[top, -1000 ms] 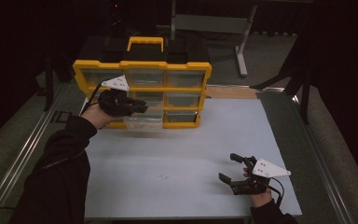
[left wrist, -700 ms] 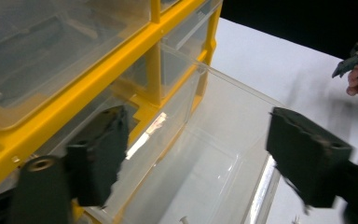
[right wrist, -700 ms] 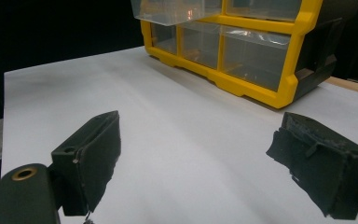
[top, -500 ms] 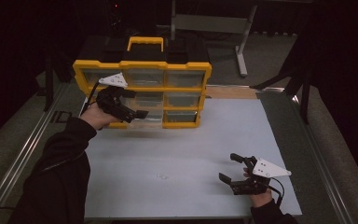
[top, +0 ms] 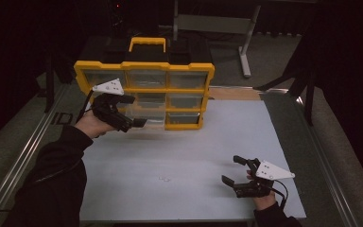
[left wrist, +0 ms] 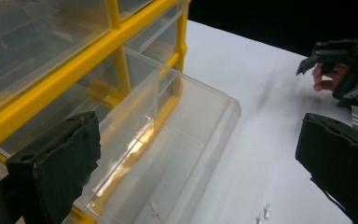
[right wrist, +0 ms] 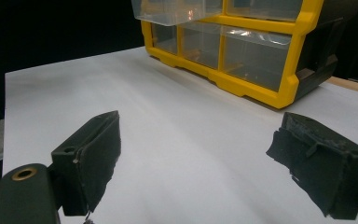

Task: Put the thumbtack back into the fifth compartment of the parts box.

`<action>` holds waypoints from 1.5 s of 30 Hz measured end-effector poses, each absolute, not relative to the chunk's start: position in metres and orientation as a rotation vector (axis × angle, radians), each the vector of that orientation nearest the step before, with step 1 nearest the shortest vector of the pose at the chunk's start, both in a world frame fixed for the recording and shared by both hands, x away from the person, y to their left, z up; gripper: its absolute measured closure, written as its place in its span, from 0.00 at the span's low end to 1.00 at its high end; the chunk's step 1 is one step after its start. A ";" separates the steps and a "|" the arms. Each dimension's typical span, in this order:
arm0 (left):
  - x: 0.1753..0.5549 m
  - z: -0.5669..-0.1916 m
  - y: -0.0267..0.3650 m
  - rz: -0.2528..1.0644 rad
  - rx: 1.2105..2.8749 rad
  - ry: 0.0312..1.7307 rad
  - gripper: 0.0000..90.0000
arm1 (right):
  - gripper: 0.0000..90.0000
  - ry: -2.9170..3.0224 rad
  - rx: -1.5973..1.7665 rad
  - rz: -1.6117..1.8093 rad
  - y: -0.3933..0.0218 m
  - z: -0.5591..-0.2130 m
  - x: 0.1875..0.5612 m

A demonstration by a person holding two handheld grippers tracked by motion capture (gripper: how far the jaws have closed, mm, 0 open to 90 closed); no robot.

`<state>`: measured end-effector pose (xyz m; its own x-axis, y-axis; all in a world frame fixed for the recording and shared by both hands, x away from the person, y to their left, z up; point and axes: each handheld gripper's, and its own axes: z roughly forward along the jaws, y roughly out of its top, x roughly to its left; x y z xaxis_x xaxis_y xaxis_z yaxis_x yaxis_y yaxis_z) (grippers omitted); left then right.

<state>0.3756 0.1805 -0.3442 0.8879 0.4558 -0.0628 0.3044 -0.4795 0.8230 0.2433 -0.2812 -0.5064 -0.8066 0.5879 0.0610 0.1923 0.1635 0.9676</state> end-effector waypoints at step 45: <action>0.288 -0.384 0.157 0.112 2.124 0.338 0.00 | 0.15 2.106 0.742 1.686 -0.282 -0.504 0.243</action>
<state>0.2884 0.1575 -0.3835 0.9575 0.2837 -0.0513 0.1966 -0.5124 0.8359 0.2425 -0.2820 -0.5044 -0.8051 0.5905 0.0563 0.1843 0.1588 0.9700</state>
